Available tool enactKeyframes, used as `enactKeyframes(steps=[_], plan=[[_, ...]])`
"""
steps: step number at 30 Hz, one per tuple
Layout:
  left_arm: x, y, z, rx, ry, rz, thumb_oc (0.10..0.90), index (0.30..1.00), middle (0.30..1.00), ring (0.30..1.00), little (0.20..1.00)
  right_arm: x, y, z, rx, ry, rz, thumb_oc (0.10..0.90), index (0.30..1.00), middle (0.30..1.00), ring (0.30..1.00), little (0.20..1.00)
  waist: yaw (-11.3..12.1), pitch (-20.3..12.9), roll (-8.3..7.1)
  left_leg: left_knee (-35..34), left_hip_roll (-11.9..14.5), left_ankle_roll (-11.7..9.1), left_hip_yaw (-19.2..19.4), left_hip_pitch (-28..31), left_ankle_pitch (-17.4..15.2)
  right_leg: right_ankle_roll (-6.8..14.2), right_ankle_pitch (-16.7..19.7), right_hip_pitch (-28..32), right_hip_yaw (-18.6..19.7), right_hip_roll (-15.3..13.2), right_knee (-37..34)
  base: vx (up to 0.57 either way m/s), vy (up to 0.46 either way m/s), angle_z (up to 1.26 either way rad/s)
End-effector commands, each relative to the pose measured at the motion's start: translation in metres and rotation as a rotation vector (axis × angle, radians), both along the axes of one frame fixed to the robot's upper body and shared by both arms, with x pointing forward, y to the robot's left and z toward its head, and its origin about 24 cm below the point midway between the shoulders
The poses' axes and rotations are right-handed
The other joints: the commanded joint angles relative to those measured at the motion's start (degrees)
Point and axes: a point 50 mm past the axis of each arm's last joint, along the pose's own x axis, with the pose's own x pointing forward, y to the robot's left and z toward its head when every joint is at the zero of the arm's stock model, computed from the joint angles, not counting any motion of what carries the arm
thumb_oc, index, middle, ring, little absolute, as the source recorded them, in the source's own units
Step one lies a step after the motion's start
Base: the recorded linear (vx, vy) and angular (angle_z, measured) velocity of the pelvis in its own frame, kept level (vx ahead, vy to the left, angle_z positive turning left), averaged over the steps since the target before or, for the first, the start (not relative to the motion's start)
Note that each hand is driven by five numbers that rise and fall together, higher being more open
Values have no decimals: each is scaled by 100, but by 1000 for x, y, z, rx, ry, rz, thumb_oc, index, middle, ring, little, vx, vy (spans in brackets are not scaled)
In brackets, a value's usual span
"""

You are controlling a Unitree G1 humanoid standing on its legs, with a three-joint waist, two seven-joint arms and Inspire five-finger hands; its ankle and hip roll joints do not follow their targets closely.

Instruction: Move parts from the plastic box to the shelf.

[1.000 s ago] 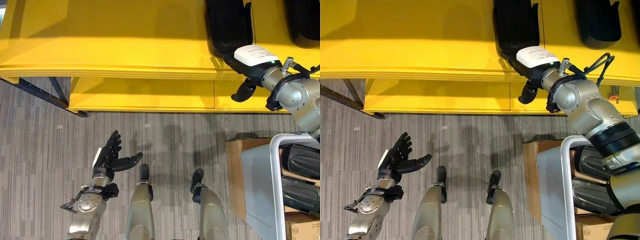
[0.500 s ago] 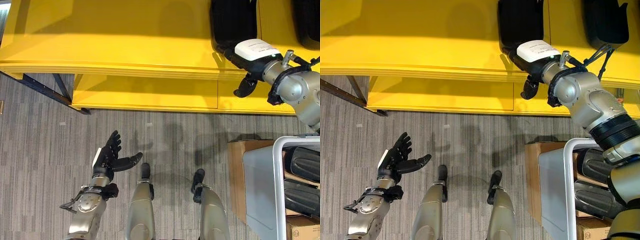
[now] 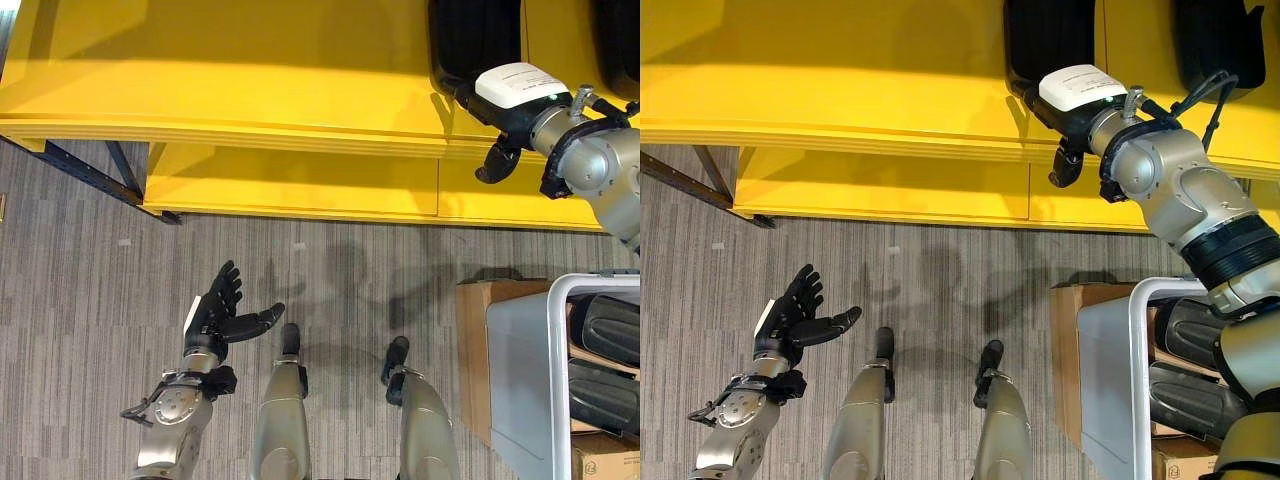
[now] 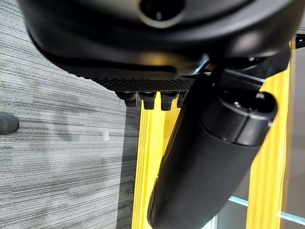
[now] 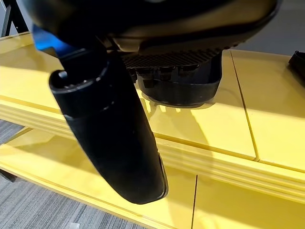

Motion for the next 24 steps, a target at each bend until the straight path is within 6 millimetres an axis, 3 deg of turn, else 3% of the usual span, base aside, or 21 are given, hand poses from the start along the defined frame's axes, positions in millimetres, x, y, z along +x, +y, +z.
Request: enactKeyframes(steps=[1, 24], plan=[[-7, 10, 31, 67, -160, -13, 900, 1000, 1000, 1000, 1000, -11, 7, 65, 4, -232, 8, 900, 1000, 1000, 1000, 1000, 59, -272, 25, -64, 556, -319, -119, 91, -185, 383, 50, -40, 521, -374, -62, 0, 0, 0], [-8, 14, 31, 60, -161, 9, 900, 1000, 1000, 1000, 1000, -10, 9, 83, 13, -277, -11, 900, 1000, 1000, 1000, 1000, 125, -253, 5, 19, 536, -305, -154, -18, -203, 377, 45, -105, 498, -386, -6, 0, 0, 0]])
